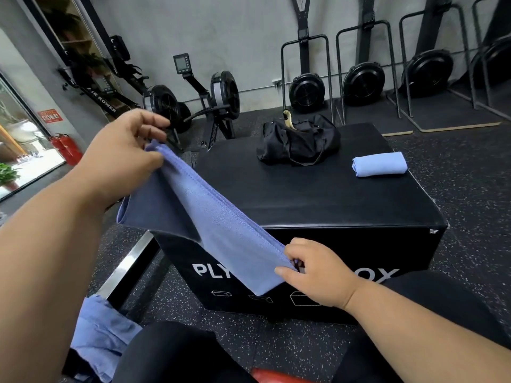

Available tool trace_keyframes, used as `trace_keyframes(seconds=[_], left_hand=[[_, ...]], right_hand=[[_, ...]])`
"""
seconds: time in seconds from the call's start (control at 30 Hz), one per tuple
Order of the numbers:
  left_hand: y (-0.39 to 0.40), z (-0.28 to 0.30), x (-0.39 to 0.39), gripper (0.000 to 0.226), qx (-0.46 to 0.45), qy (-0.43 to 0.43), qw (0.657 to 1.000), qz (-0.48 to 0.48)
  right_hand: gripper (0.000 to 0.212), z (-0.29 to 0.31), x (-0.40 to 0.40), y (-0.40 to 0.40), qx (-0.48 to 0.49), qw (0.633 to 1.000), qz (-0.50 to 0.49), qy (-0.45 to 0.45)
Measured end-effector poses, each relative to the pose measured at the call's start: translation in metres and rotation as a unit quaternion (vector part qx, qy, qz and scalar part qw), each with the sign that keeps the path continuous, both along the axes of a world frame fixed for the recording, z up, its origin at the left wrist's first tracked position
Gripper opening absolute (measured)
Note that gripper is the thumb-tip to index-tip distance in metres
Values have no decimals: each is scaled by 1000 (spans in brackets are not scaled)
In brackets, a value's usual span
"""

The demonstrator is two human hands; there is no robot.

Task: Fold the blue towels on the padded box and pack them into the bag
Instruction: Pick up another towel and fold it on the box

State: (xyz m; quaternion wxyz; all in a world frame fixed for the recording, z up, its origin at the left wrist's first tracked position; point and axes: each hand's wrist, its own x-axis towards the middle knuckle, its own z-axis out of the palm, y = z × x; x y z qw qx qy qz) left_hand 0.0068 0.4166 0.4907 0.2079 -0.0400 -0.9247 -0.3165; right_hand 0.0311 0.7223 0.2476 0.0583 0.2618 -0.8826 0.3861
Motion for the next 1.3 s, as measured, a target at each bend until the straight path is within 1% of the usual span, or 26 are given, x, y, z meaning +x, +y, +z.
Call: trace_keyframes(seconds=[0.07,0.17,0.27,0.3,0.4,0.5,0.6,0.73,0.83,0.93,1.03,1.13,1.17,1.3], left_hand=[[-10,-8,1,56,14,-20,1000,12],[-14,-18,2,54,28,-33,999,12],[-13,-20,2,50,23,-36,999,4],[-13,-20,2,50,17,-39,999,1],[-15,-21,1,53,3,-49,999,-8],[-16,-22,1,55,4,-52,998,-31],[-17,-21,4,57,12,-50,997,-57],[-21,-16,4,59,8,-37,997,-67],[-23,-13,4,63,-18,-41,996,-76],[-24,-15,3,64,-39,-51,994,-84],[-27,-18,2,64,-56,-55,994,-83],[-32,-22,0,65,-58,-64,994,-73],[-35,-24,0,65,-53,-68,994,-70],[-39,-30,0,65,-38,-81,994,-68]], right_hand=[[37,7,-2,7,28,999,29,7],[32,9,0,8,73,993,89,-7],[19,3,4,4,104,984,138,-33],[20,2,5,3,121,981,146,-41],[32,1,3,3,186,972,138,-28],[28,1,2,6,187,976,113,-4],[23,1,0,10,181,979,95,-2],[16,0,-2,14,215,969,117,30],[14,-2,-1,13,246,958,142,47],[11,-4,0,12,269,951,139,58],[16,-5,-1,14,262,954,129,73],[16,-12,-1,17,238,954,110,149],[16,-13,0,18,230,954,107,161],[31,-10,7,17,194,963,92,162]])
